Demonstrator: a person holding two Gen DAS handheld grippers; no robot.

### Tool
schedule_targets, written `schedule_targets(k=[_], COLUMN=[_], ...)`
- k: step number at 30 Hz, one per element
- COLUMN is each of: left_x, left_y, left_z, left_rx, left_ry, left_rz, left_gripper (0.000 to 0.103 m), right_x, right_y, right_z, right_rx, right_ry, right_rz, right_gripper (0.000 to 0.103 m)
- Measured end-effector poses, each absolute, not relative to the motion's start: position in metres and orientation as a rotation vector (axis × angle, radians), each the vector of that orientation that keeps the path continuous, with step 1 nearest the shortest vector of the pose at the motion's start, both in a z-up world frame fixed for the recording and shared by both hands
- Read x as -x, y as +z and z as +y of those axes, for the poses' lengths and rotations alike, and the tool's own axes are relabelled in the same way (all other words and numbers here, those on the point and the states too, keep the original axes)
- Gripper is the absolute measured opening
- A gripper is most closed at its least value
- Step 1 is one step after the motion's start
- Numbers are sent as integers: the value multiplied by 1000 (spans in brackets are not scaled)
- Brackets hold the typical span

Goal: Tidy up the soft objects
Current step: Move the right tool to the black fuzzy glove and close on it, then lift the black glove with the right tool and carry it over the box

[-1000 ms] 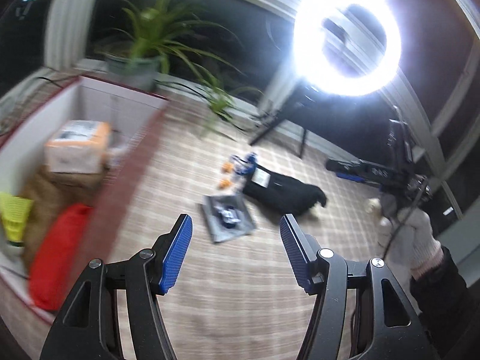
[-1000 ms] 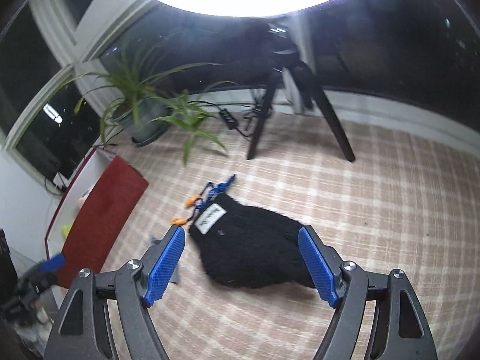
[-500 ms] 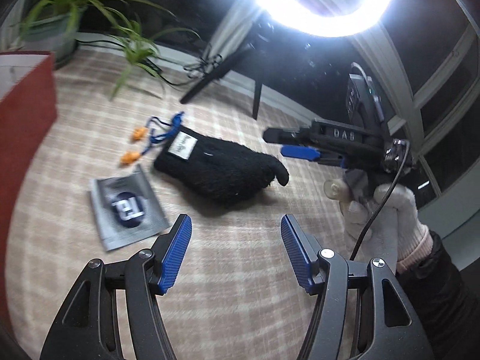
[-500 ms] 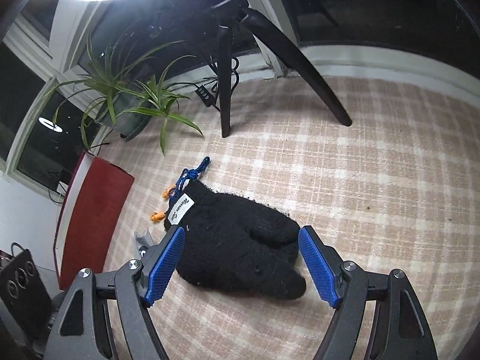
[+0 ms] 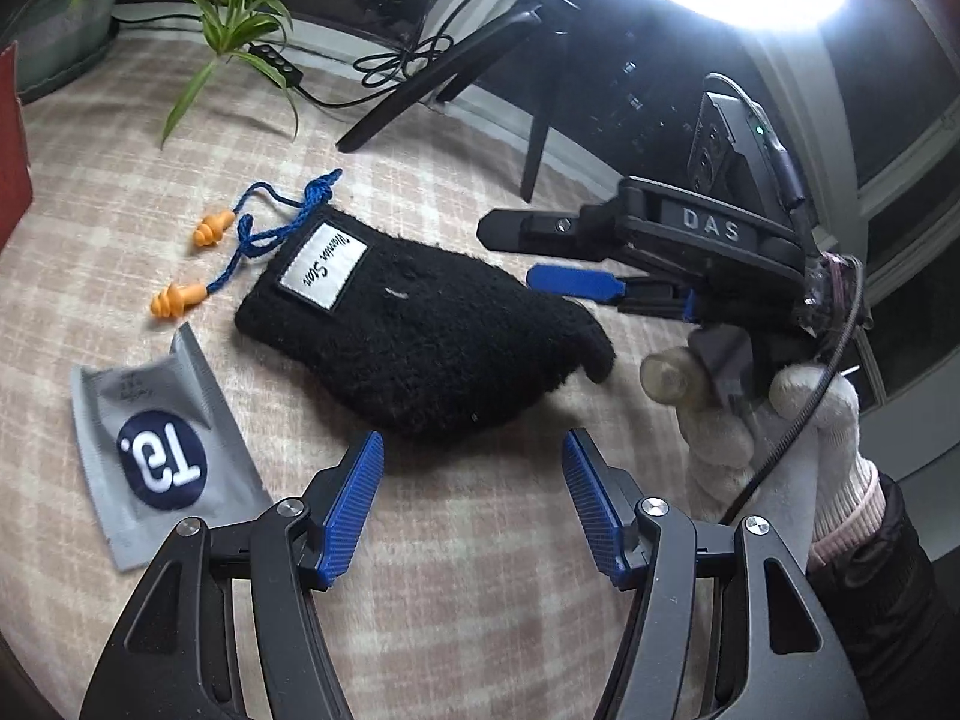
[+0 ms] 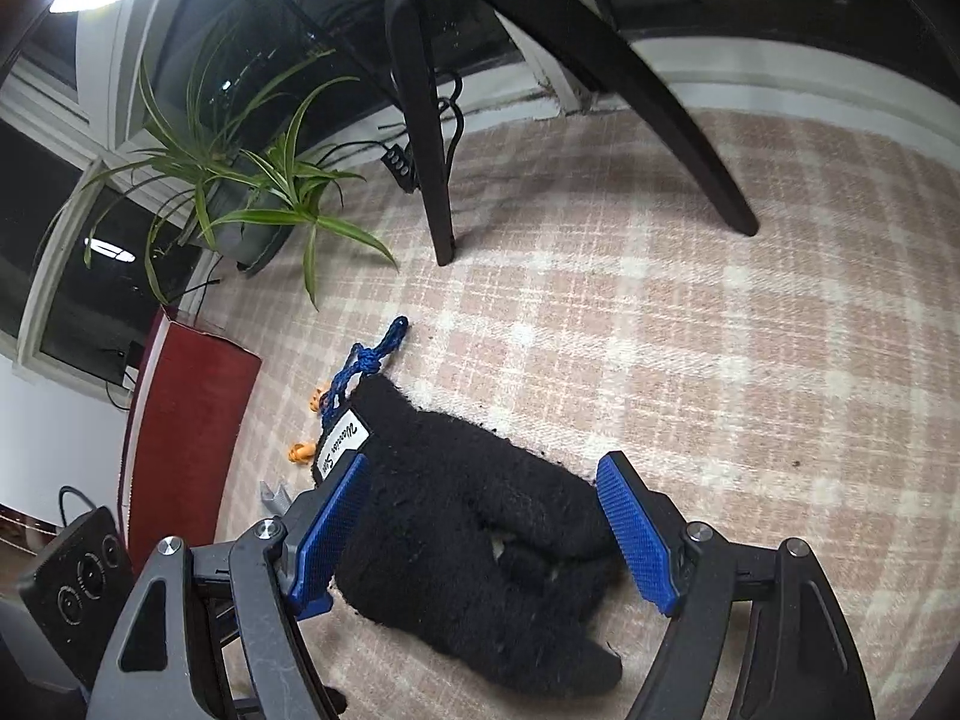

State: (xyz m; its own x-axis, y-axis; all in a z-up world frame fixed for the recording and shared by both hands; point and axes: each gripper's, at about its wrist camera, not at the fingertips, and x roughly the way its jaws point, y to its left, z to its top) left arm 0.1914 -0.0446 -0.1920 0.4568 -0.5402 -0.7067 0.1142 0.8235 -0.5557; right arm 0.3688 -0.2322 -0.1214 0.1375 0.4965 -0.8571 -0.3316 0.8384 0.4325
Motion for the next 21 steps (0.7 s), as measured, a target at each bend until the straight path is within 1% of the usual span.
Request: schedule_targets(k=[3,7,9,12,16,19,21], left_x=[-198,-206,-208,-209,-208,-203,-197], left_y=[-196,-203,-206,-208,-207,-204,-204], left_z=[-44,-43,-42,-43,-46,-49,-51], left_rx=[476,495,501,500,492,474,464], left_ry=[-406,-402,-407,-418,-444,-471,-495], left_rz=[1020,1021,1014,1009,995,991,996], left_gripper=[61,61,59,58,48,40,40], right_x=[-368,-362,-357,-347,-330,-316,-303], right_y=[-128,-132,-133,-135,-137,-135,-134], right_z=[-230,-230,-233,-237,-245,-247,-248], right_rx=[-171,-204,-223,-251,-315,-336,-338], right_ry=[630,662,666,678,686,678,667], right_rz=[1324,1350,1360,1374,1387,1377,1372], right_gripper=[73,56,52,41,31,27,26])
